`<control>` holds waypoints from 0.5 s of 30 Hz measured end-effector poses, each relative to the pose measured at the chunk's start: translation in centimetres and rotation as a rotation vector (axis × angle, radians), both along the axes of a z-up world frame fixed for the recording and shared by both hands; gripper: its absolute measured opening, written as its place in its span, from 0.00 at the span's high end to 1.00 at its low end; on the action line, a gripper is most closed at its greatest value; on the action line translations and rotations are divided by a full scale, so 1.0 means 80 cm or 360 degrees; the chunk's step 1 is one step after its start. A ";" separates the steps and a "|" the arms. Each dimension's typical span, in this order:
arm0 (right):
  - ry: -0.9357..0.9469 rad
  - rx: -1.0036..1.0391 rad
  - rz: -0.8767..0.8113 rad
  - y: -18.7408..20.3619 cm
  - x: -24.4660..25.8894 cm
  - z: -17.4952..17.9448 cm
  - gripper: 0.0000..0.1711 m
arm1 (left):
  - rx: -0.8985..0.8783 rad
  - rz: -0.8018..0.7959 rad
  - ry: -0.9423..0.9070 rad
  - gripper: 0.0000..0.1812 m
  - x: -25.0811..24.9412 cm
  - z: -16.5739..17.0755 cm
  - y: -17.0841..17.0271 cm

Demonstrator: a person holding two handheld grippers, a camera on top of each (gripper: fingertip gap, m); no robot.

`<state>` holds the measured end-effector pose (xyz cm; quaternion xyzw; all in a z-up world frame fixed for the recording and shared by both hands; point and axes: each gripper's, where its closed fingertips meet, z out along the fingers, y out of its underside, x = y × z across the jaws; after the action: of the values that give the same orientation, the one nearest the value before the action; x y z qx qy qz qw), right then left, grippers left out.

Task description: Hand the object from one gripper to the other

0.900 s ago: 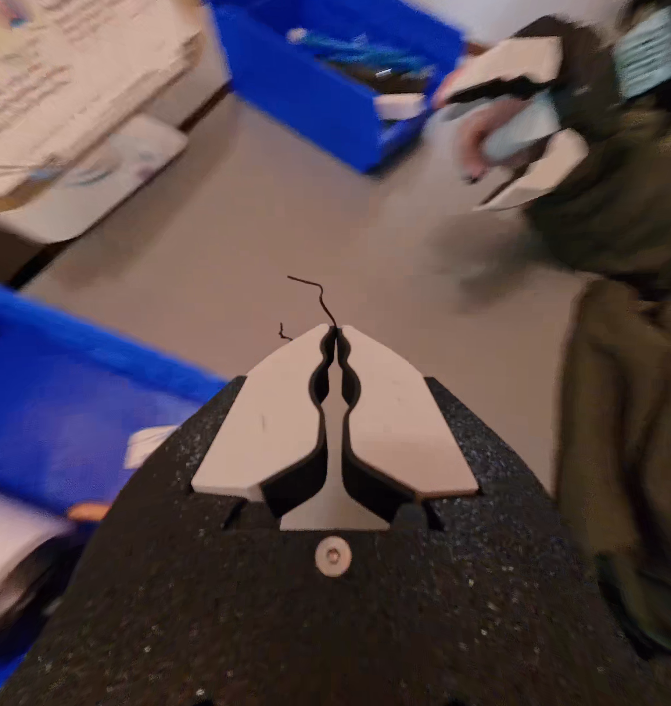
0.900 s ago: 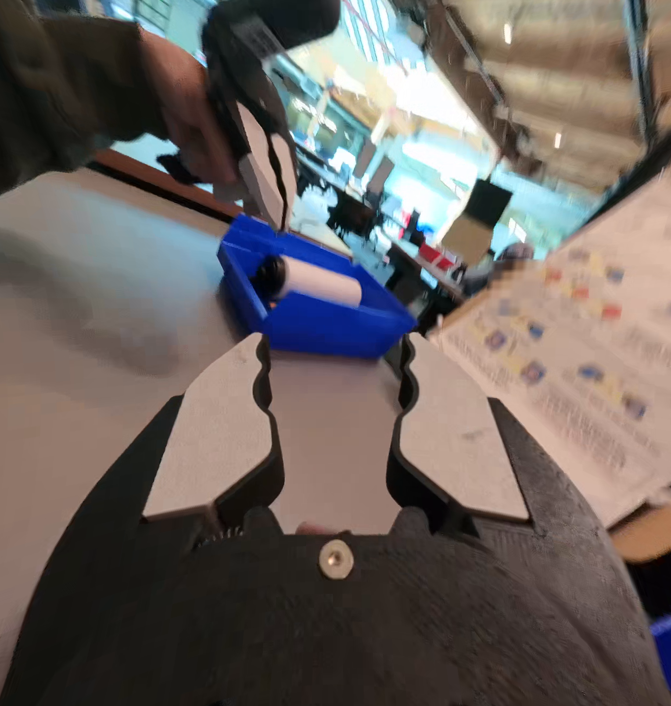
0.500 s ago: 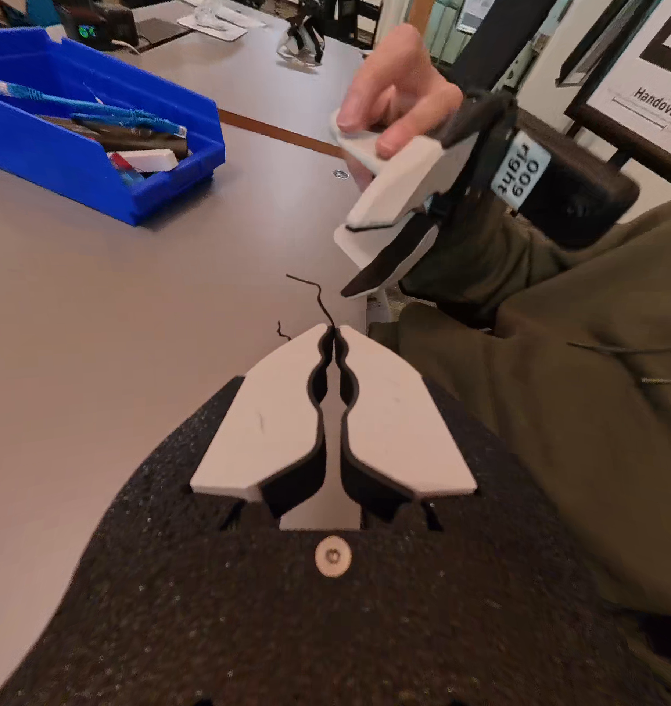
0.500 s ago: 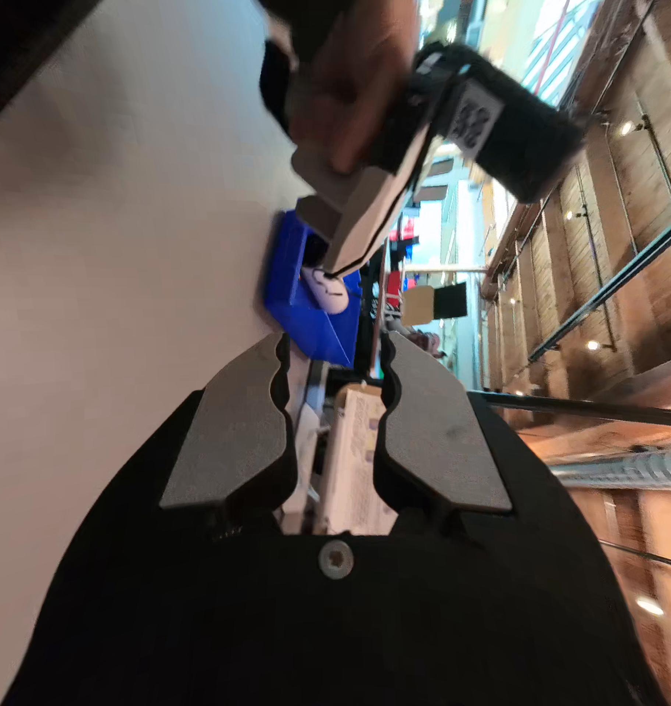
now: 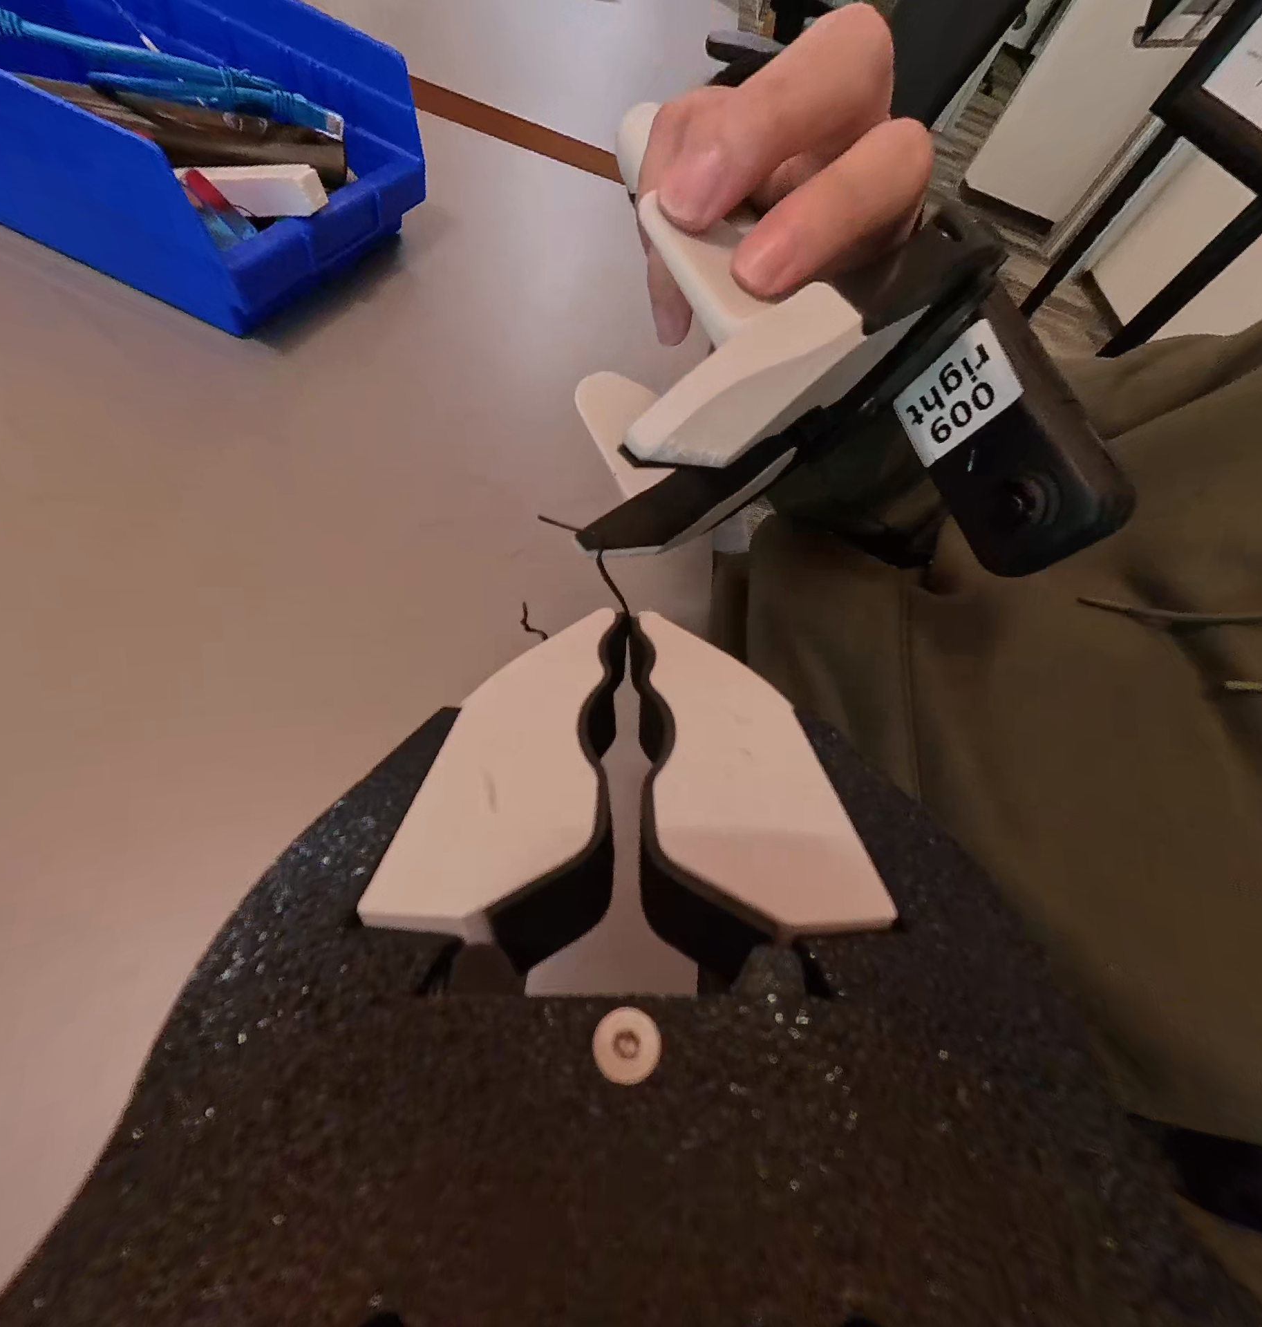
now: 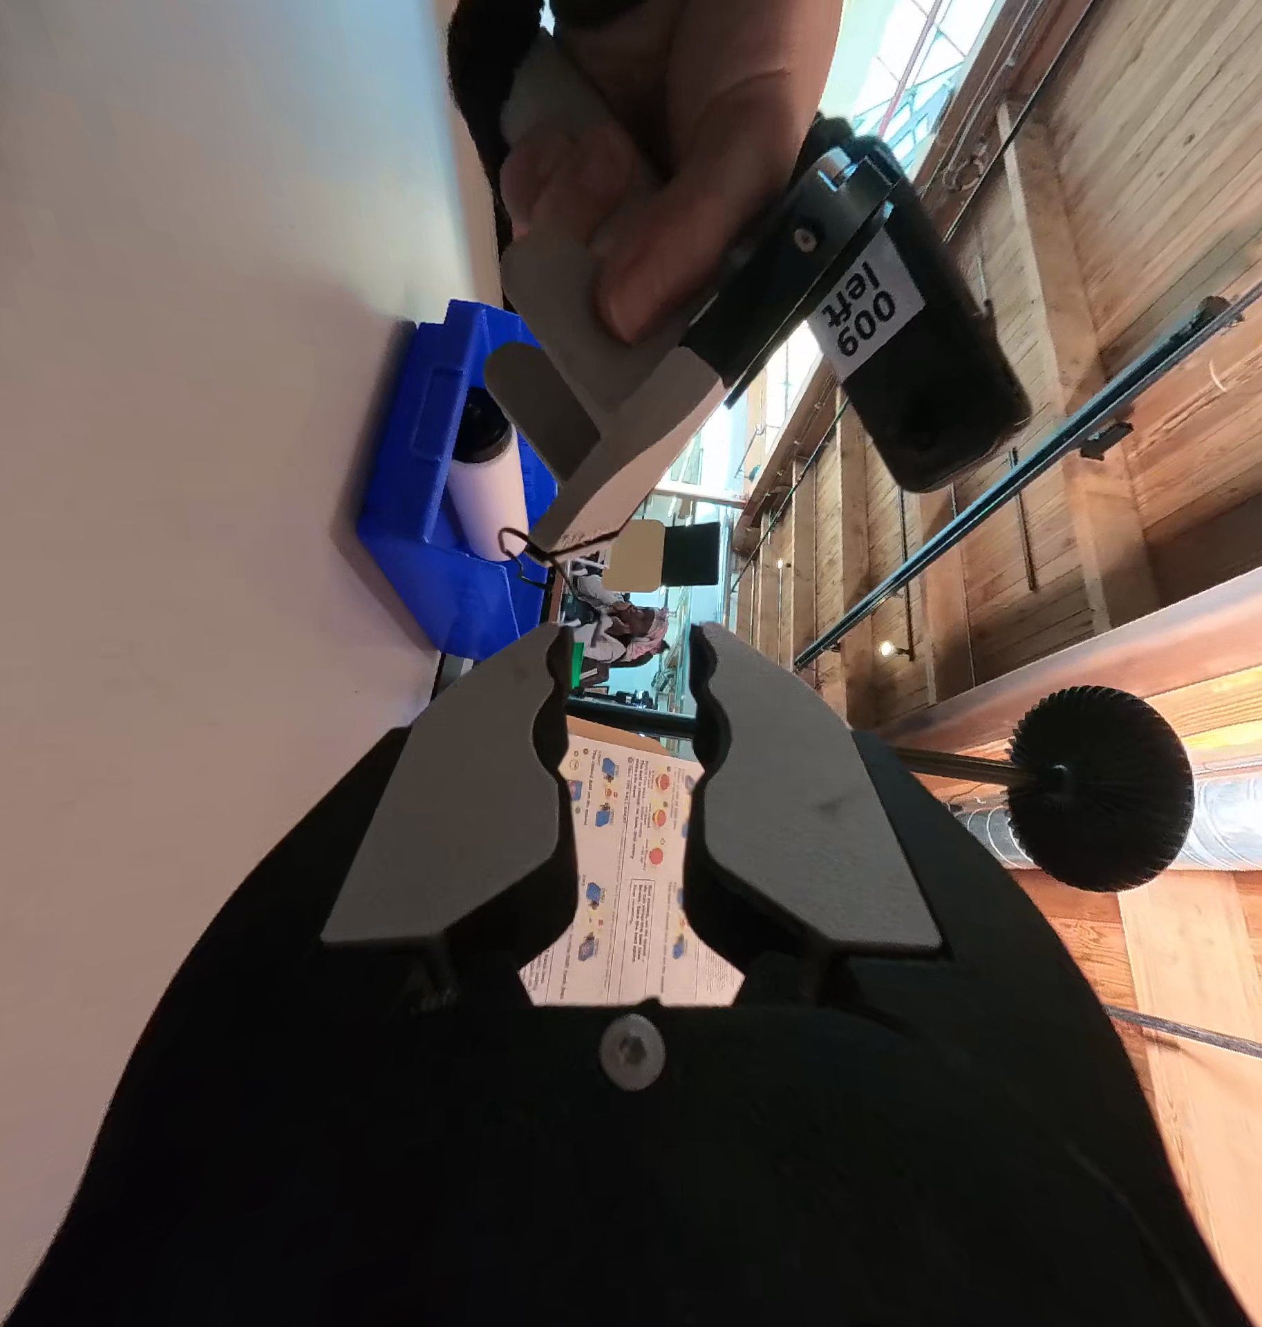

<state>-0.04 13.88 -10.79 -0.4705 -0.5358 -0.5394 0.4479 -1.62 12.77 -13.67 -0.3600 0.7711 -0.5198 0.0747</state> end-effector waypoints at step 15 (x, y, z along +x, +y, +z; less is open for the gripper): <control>0.0193 -0.0020 -0.0054 0.002 0.013 -0.003 0.99 | -0.0013 0.0046 -0.0120 0.95 0.006 0.009 -0.003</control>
<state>0.97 14.05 -11.03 -0.5140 -0.5031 -0.5141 0.4674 -1.10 12.50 -12.91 -0.3515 0.7603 -0.5350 0.1098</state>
